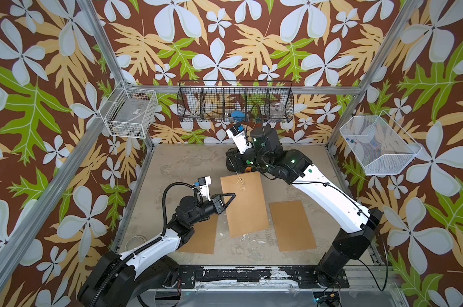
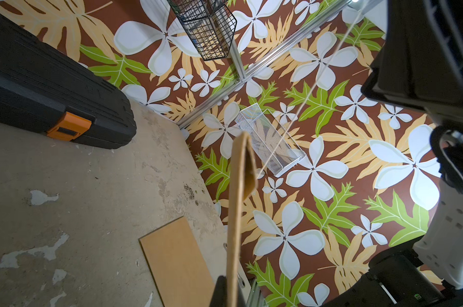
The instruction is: Open the file bag
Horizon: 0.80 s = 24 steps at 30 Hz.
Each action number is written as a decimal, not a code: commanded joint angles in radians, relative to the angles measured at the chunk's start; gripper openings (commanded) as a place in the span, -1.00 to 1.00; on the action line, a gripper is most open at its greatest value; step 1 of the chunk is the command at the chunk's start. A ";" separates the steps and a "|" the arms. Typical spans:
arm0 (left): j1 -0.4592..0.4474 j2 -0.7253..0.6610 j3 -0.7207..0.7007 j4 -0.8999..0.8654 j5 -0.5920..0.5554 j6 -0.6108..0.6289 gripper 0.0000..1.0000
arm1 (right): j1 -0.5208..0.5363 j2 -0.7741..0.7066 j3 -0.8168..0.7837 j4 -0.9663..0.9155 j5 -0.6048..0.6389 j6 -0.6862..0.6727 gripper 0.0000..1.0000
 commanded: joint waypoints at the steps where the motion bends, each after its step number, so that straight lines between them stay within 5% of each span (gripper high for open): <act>1: -0.001 0.002 0.000 0.045 -0.007 -0.003 -1.00 | 0.012 0.010 0.016 0.007 -0.028 0.003 -1.00; 24: -0.001 0.055 0.032 0.113 -0.035 -0.025 -1.00 | 0.100 0.063 0.094 0.004 -0.085 0.026 -1.00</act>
